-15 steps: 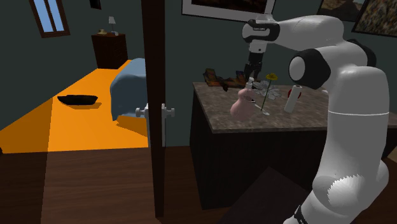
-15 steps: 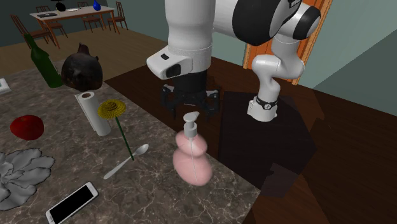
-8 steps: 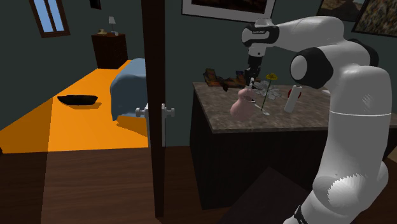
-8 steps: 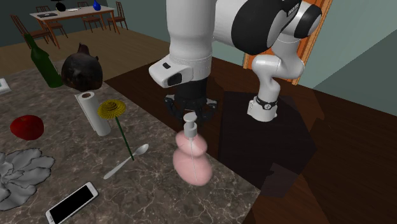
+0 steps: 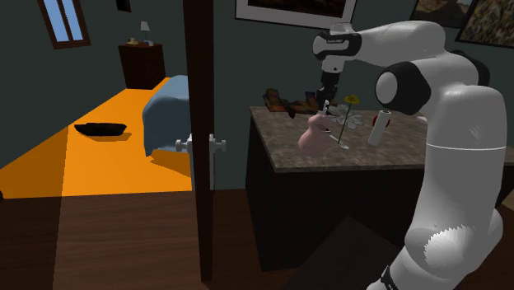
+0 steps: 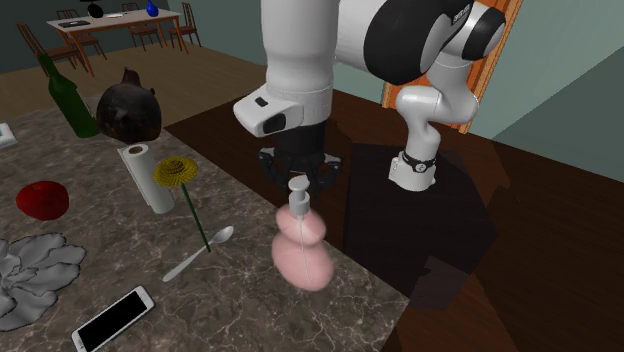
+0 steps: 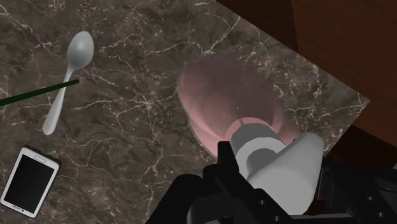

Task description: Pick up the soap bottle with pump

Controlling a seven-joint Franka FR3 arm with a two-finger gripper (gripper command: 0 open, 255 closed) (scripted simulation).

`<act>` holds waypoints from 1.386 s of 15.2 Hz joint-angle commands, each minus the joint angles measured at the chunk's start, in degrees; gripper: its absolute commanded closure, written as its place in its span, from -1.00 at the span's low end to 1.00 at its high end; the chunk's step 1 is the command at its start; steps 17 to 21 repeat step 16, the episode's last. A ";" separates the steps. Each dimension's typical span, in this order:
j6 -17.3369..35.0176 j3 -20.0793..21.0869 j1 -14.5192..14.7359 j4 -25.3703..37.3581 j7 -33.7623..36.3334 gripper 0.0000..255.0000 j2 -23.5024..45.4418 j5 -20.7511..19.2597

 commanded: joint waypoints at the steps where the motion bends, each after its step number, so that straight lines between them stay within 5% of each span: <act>1: -1.31 -0.02 -0.22 1.59 -0.06 1.00 0.27 0.11; 14: -14.76 0.09 -3.75 20.49 -0.62 1.00 5.82 2.39; 21: -14.95 0.11 -3.82 20.78 -0.62 1.00 5.92 2.43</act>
